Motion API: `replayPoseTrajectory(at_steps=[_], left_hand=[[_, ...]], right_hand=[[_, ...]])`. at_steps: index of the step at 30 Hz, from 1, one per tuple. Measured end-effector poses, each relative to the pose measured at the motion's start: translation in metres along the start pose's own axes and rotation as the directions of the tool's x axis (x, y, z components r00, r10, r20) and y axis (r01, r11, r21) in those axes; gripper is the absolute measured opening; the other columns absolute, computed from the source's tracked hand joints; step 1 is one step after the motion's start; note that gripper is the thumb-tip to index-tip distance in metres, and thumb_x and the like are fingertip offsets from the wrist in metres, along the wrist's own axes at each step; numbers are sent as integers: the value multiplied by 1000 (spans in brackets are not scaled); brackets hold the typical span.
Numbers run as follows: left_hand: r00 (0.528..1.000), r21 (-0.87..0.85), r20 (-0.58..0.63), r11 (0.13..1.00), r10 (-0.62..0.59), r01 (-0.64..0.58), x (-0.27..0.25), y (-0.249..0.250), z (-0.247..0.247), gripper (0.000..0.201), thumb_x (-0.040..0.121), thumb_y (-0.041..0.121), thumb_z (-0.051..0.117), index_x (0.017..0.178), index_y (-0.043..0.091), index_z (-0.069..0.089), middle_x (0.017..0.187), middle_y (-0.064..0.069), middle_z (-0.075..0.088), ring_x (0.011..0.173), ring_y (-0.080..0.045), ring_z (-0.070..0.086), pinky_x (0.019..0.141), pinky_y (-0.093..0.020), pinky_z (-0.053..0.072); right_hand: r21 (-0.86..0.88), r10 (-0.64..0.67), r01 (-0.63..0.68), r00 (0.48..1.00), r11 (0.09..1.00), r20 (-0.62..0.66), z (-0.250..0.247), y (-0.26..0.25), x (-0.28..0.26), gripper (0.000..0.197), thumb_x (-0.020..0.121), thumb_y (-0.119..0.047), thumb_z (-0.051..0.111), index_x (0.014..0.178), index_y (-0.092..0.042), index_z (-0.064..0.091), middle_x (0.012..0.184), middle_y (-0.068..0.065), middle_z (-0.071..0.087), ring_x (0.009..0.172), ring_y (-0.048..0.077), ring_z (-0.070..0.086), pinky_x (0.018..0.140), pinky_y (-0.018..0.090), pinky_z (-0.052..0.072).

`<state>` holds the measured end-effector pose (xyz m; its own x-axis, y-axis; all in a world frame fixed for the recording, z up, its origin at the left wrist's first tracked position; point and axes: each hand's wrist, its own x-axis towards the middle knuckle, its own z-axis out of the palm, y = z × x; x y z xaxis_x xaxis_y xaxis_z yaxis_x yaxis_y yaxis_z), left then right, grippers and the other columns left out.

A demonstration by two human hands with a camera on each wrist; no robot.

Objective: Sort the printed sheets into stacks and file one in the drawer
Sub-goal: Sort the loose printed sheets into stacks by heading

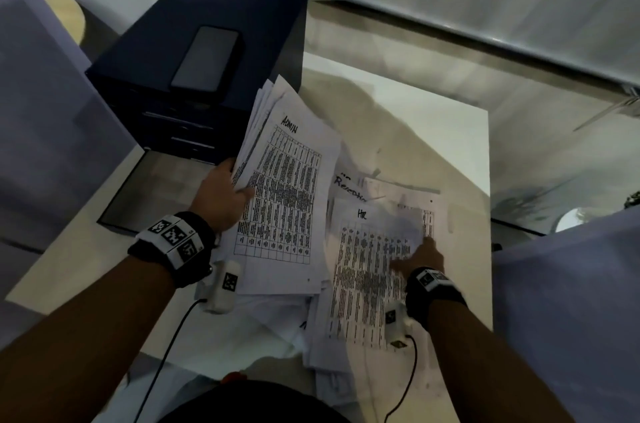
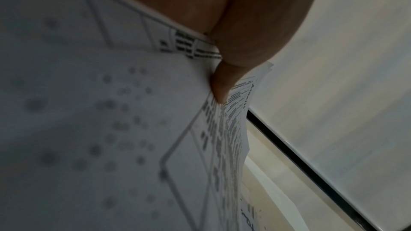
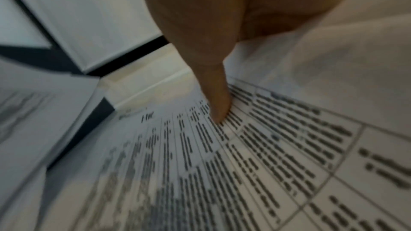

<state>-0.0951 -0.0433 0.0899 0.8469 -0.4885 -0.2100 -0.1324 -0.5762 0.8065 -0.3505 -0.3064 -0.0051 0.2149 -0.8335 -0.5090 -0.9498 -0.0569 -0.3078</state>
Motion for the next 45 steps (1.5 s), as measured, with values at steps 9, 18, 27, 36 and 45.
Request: replayPoseTrajectory(at_steps=[9, 18, 27, 36, 45], left_hand=[[999, -39, 20, 998, -42, 43, 1, -4, -1, 39, 88, 7, 68, 125, 11, 56, 106, -2, 65, 94, -22, 64, 88, -34, 49], [999, -49, 44, 998, -31, 33, 0, -10, 4, 39, 86, 5, 69, 124, 9, 58, 110, -6, 68, 96, -23, 65, 92, -36, 50], [991, -134, 111, 987, -72, 87, -13, -11, 43, 34, 92, 5, 62, 125, 9, 55, 105, -2, 61, 91, -19, 60, 80, -22, 45], [970, 28, 207, 992, -130, 127, -21, -31, 89, 52, 87, 10, 68, 135, 5, 48, 129, -14, 57, 121, -32, 55, 100, -30, 40], [874, -241, 401, 889, -274, 389, -17, -46, 92, 88, 76, 76, 55, 139, 15, 48, 143, -6, 51, 125, -26, 54, 112, -45, 38]], right_hand=[[-56, 69, -65, 995, 996, 70, 7, 7, -29, 94, 74, -24, 84, 146, -4, 27, 146, 18, 40, 131, 34, 44, 105, 36, 41], [-49, -96, 91, 987, 995, -126, -32, -18, -47, 23, 93, -19, 56, 108, -2, 61, 112, 22, 64, 100, 39, 62, 81, 38, 50], [-226, -413, 347, 796, 910, -443, -127, -73, -101, 24, 95, -23, 49, 114, -11, 57, 104, 26, 65, 97, 45, 61, 78, 44, 49], [-215, -541, 532, 593, 819, -596, -185, -118, -136, 25, 93, -31, 55, 98, -6, 60, 98, 26, 65, 93, 48, 58, 72, 41, 42], [-165, -612, 615, 642, 771, -461, -159, -124, -123, 19, 89, -24, 63, 91, -6, 61, 93, 25, 67, 91, 44, 61, 70, 38, 41]])
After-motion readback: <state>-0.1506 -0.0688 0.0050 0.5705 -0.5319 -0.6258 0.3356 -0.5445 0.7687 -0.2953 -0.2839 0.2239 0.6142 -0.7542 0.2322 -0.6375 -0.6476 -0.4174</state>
